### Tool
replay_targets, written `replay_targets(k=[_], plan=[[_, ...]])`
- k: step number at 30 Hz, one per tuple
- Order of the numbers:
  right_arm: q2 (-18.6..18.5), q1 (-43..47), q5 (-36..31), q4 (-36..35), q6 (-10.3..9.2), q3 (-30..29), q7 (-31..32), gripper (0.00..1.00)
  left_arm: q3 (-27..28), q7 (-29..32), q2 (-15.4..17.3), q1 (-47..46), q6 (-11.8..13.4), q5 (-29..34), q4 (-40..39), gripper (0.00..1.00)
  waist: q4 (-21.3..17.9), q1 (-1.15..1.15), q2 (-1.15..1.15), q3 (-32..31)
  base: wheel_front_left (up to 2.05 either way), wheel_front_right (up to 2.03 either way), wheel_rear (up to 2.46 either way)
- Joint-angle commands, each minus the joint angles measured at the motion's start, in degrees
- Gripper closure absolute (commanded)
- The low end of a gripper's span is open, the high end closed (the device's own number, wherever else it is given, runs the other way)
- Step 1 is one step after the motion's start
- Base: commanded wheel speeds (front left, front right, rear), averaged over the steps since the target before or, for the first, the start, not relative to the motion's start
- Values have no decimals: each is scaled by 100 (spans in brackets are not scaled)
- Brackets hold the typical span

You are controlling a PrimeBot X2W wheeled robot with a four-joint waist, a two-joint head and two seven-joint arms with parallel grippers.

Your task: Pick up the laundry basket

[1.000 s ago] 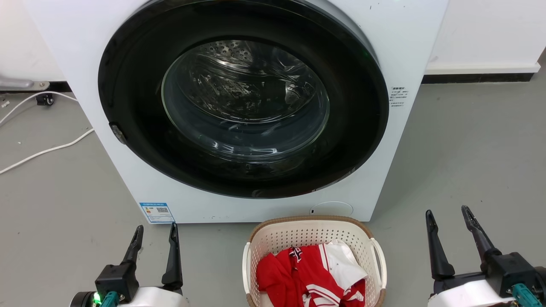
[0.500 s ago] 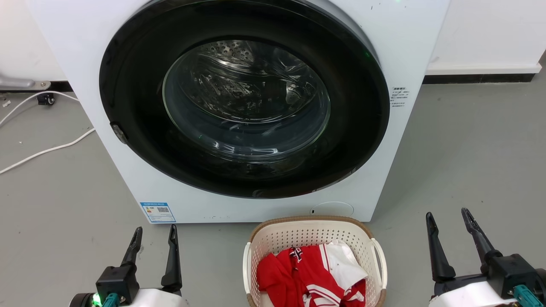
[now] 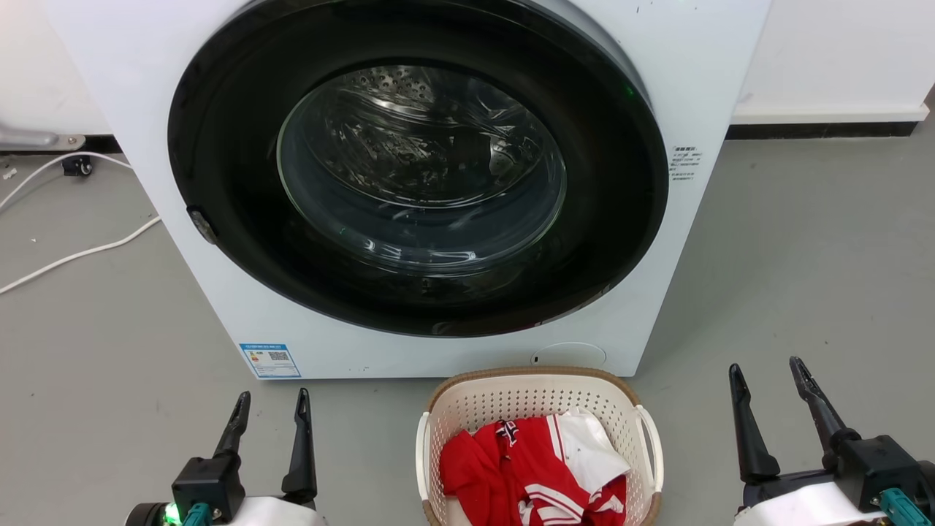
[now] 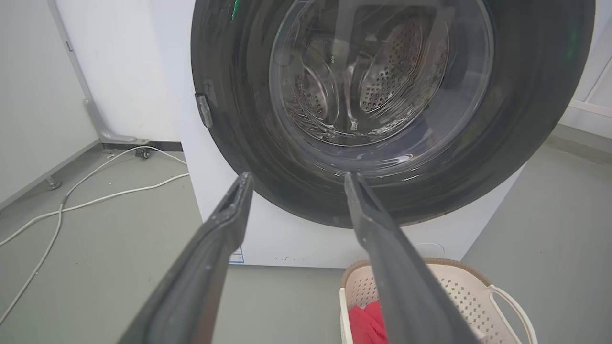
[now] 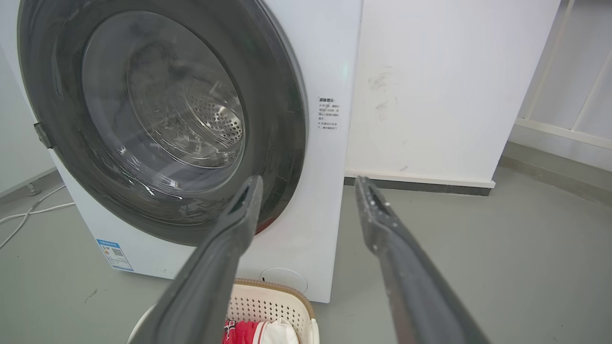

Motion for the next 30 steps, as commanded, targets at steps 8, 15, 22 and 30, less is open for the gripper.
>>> replay_targets(k=[8,15,22,30], plan=[[-24,-186,-67,274,-2,-88,-16,0,-155,-14,13,-400,-129,-40,347,0,11,0,0,286,0,0,0],[-24,-849,-278,798,-3,-10,-16,0,-387,-13,15,-1138,-265,-195,1011,0,-54,0,0,1099,0,0,0],[-21,-1664,-591,1503,-3,187,-16,0,-599,-14,9,-1951,-340,-178,1896,0,-155,0,0,1942,0,0,0],[-20,-2615,-850,2211,-3,243,-16,0,-854,-13,11,-2979,-412,-199,3033,0,-215,0,0,2859,0,0,0]])
